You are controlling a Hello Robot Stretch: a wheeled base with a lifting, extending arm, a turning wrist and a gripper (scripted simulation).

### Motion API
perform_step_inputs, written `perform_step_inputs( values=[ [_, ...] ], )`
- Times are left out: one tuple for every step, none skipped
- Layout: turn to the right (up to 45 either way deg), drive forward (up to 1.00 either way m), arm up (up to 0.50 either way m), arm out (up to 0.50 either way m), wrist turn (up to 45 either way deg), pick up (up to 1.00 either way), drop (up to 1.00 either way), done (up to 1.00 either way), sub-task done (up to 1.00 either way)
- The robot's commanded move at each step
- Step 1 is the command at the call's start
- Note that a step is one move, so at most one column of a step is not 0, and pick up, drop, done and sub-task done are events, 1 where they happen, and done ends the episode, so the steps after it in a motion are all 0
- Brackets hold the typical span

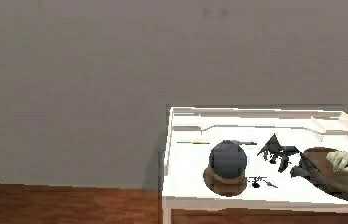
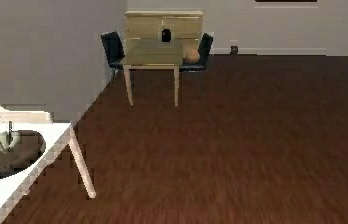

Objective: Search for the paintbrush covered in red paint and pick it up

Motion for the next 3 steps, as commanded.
perform_step_inputs(
  values=[
    [0.0,0.35,0.00,0.00,0.0,0.00,0.00,0.00,0.00],
    [-45.0,0.00,0.00,0.00,0.0,0.00,0.00,0.00,0.00],
    [-12.0,0.00,0.00,0.00,0.0,0.00,0.00,0.00,0.00]
  ],
)
